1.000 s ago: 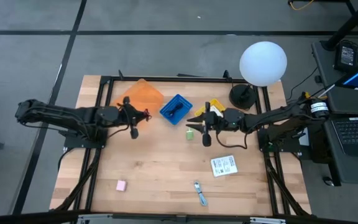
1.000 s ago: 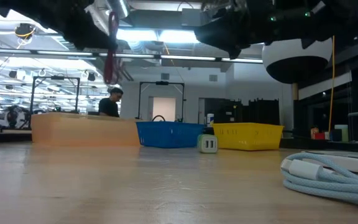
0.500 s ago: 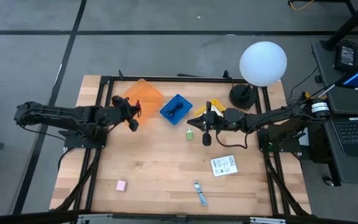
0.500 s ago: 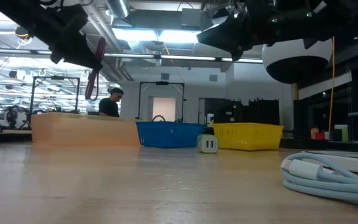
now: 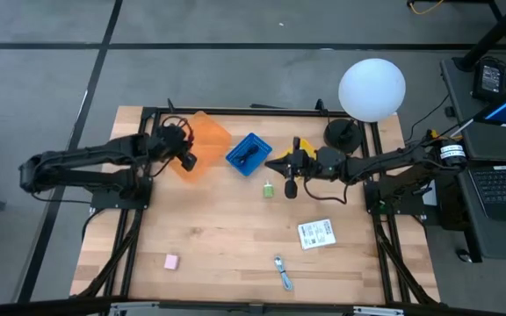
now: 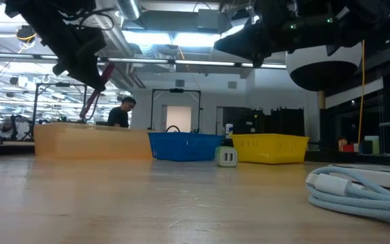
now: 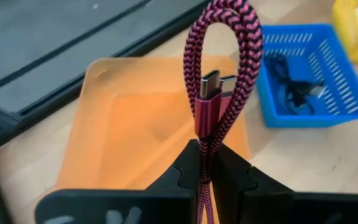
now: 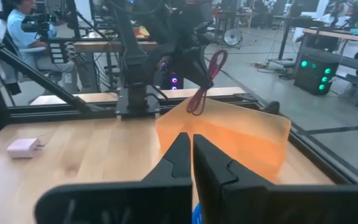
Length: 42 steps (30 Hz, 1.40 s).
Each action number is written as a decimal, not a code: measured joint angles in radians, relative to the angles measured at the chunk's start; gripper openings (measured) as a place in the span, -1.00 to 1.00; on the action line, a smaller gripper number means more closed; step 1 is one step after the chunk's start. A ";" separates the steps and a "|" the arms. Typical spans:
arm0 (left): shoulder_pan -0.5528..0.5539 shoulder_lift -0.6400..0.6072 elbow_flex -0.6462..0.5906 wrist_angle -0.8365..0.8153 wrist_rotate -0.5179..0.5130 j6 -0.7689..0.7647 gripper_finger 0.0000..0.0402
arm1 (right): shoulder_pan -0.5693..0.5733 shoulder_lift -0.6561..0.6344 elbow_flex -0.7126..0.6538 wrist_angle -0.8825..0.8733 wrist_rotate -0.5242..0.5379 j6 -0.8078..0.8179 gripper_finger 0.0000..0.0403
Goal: Pick and place items into bin
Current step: Put the pink charger cable into the orange bin
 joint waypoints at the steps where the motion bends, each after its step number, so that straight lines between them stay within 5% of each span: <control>1: 0.019 0.014 0.016 -0.011 0.024 0.013 -0.94 | -0.004 0.000 0.000 0.000 0.000 0.001 -1.00; 6: 0.112 0.094 0.081 -0.040 0.185 0.086 -0.94 | -0.016 0.000 0.000 0.001 0.000 0.004 -1.00; 13: 0.244 0.218 0.144 -0.098 0.284 0.154 -0.94 | -0.016 0.000 0.000 0.019 -0.001 0.003 -1.00; 34: 0.298 0.478 0.148 -0.105 0.343 0.249 -0.91 | -0.016 0.000 0.000 0.019 -0.002 -0.003 -1.00; 42: 0.295 0.489 0.148 -0.097 0.337 0.256 -0.73 | -0.016 0.000 0.001 0.020 -0.002 -0.003 -1.00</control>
